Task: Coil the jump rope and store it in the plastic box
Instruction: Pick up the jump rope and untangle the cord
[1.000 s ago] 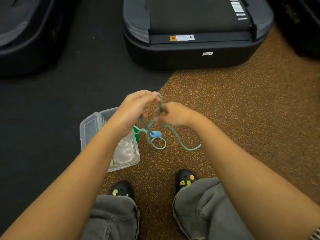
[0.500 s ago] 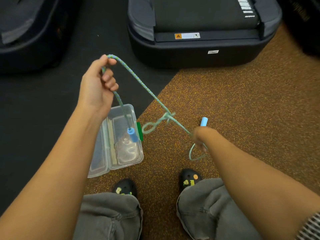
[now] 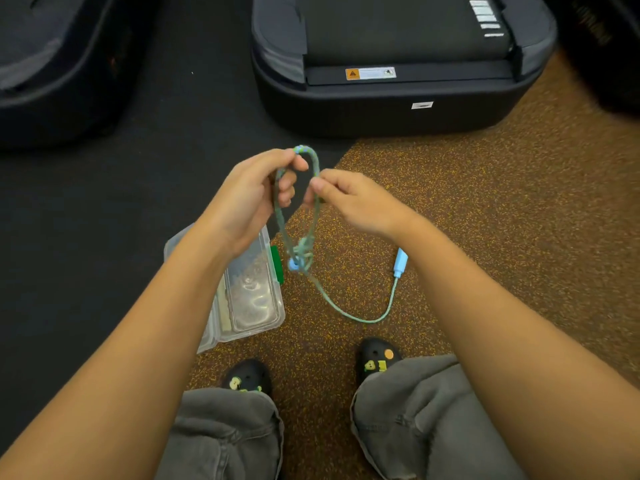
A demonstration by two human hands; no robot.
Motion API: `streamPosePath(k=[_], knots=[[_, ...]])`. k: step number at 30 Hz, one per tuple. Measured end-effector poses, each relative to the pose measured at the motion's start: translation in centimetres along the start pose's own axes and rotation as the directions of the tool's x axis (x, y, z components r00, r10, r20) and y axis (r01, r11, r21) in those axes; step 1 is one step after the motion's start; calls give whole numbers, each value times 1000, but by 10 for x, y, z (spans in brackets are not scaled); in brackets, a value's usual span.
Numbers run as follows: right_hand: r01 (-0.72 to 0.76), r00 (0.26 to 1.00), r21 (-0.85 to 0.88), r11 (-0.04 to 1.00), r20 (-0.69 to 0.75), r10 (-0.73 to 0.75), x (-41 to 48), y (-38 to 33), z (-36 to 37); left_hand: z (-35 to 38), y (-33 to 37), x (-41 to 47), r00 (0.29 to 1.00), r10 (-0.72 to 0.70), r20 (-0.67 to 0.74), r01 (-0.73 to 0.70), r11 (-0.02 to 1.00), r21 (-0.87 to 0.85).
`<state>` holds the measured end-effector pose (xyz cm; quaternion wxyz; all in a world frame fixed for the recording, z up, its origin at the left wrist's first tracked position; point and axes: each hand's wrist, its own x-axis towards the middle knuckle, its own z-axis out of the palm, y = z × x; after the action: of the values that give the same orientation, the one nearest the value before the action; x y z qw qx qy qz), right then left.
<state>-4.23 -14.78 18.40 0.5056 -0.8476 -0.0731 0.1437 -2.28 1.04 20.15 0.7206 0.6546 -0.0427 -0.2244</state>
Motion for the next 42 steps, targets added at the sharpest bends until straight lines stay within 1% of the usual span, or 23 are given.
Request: streamPosePath(k=[2,5,7,9,11,14,16,18,19,22,23,24,25,26,27,28,29,30,34,36,38,40,42], knots=[[22,999,69,997,-45,-19,-2,0,-8,1,2,0,999,-43,-12,44,993,111],[50,996,24,998,-77,-48,-5,-4,-19,2,0,0,993,-83,-81,106,932,347],[76,996,-39,996,-52,-78,-7,-7,-22,6,-1,-3,999,-34,-15,37,889,456],[66,998,-81,995,-16,-67,-8,-6,-22,11,0,-7,995,-47,83,-4,848,530],[34,999,-109,993,35,-30,-7,-2,-22,15,-1,-8,993,-72,95,-2,789,614],[-27,991,-119,993,130,42,-9,4,-24,18,-4,-5,999,12,37,-35,685,728],[-82,984,-96,992,148,96,-11,10,-30,17,-4,-5,998,57,-5,-38,713,700],[-126,976,-91,988,164,140,-13,16,-37,11,-5,-3,991,92,-101,-10,788,615],[-138,974,-73,988,172,148,-14,19,-40,7,-8,0,979,120,-163,5,791,611],[-172,974,107,979,166,153,-14,19,-44,4,-22,5,895,270,-355,93,666,740],[-188,974,192,963,162,157,-14,17,-42,8,-27,5,874,310,-373,97,641,761],[-203,973,277,939,162,163,-12,15,-40,14,-31,4,887,313,-340,74,630,773],[-216,973,359,908,163,167,-11,12,-38,22,-37,5,927,267,-262,38,629,776],[-224,972,433,873,164,168,-10,9,-36,30,-42,3,973,174,-149,7,628,778],[-230,971,495,838,168,168,-9,7,-35,38,-49,2,998,62,-22,-22,630,777],[-237,970,544,805,172,169,-9,6,-34,44,-54,0,996,-31,87,-48,637,769],[-244,969,584,774,175,174,-8,5,-33,48,-59,-1,985,-86,151,-60,651,756],[-251,968,613,749,173,183,-8,5,-32,52,-63,-3,979,-102,176,-64,667,742],[-270,958,690,672,119,262,-4,6,-33,57,-68,-3,991,-35,128,-69,687,723],[-270,937,715,645,41,346,-2,9,-37,50,-66,-1,990,-57,131,-51,718,694],[-281,890,690,667,-73,451,0,17,-44,38,-62,2,989,-95,116,-13,717,697],[-359,824,554,751,-190,534,0,30,-52,23,-60,5,990,-132,48,55,680,731],[-485,756,349,802,-294,585,-1,41,-56,10,-62,7,980,-199,-22,146,635,759]])
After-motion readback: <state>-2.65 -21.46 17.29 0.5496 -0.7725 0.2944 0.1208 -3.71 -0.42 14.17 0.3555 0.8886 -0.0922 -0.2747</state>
